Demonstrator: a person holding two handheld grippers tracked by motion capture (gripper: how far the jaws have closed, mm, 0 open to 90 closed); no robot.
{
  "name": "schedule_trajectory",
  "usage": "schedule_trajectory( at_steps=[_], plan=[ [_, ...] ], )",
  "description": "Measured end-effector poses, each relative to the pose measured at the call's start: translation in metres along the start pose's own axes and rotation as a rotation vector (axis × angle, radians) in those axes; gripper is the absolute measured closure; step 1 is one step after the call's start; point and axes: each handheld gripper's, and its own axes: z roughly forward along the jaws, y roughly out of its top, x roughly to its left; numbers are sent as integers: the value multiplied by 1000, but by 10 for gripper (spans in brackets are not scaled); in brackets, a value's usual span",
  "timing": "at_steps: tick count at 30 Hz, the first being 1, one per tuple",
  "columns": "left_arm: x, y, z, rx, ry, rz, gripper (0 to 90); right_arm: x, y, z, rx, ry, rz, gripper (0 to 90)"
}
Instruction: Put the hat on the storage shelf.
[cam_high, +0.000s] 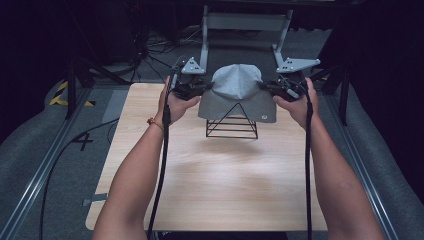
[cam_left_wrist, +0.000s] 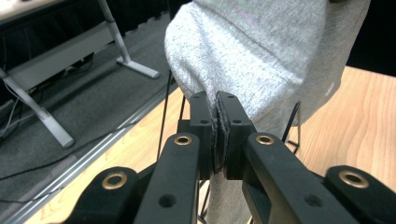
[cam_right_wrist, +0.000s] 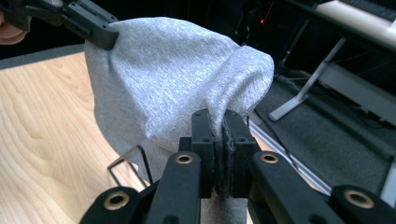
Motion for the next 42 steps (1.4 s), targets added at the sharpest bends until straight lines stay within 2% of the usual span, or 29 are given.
schedule_trajectory(
  at_steps=[2,9,11,14,18,28,40,42],
  plan=[
    [0,-9,5,6,0,-18,862,1,-8,5,10,5,4,852],
    [-2,-30,18,26,-8,-33,862,2,-26,11,20,23,25,852],
    [-3,-33,19,37,-6,-21,862,3,-31,12,23,32,34,851],
    [-5,-36,22,53,-16,-25,862,4,-36,14,31,36,39,851],
    [-11,-46,27,84,-21,-1,862,6,-48,19,40,47,45,851],
    [-17,-69,38,110,-25,-15,862,12,-71,30,77,59,67,851],
    [-21,-83,50,148,-20,2,862,16,-91,44,117,65,89,850],
    [-22,-85,51,155,-29,-1,862,16,-93,46,127,62,88,850]
  ],
)
